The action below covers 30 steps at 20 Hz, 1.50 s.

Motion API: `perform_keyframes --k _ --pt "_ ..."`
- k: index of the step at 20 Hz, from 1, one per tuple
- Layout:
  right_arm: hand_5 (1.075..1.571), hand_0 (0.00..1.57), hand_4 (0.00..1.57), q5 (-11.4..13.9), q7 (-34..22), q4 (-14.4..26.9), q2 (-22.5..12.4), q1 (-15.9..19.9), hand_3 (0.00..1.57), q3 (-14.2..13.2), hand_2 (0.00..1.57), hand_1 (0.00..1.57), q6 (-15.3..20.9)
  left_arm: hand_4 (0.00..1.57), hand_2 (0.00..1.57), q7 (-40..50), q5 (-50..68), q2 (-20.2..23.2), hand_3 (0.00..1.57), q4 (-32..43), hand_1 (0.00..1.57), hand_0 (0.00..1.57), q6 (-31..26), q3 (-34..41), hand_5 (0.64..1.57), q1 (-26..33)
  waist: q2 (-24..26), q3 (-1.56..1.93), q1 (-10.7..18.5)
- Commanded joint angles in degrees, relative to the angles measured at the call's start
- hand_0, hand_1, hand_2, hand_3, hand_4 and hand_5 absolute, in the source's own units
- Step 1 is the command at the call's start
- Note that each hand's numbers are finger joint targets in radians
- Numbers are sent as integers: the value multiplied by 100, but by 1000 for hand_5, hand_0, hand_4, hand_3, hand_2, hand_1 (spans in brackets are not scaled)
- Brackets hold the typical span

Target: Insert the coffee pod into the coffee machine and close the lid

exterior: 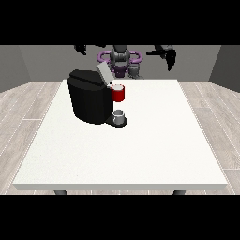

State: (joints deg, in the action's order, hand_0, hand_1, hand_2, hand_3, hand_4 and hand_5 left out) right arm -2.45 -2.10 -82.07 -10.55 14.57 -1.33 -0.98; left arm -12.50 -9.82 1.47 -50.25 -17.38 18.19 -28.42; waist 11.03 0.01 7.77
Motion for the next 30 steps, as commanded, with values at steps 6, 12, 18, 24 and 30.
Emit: perform_keyframes --k 6,12,18,24,30 --pt "1571 0 0 -205 -313 492 27 759 0 -217 0 0 -211 0 0 529 482 -93 0 -1286 0 0 101 -378 1571 580 -439 -1 25" --pt "1571 0 0 -169 553 1249 8 776 0 -489 0 0 -251 0 0 628 846 30 0 -1936 0 0 -37 -462 1571 940 -897 1 224" --pt "1571 0 0 -48 306 1648 10 1454 0 -452 0 0 -259 0 0 940 870 52 0 -2510 0 0 254 -715 1571 1248 -1040 0 62" --pt "1571 0 0 262 496 1642 209 1663 0 -87 0 0 -342 0 0 767 983 331 0 -2439 0 0 456 -544 1571 1123 -1284 -1 -225" --pt "1571 0 40 261 681 2216 1 2229 0 -482 0 0 -229 0 0 650 1079 123 0 -2821 0 0 563 -789 1571 1268 -1579 -1 23"
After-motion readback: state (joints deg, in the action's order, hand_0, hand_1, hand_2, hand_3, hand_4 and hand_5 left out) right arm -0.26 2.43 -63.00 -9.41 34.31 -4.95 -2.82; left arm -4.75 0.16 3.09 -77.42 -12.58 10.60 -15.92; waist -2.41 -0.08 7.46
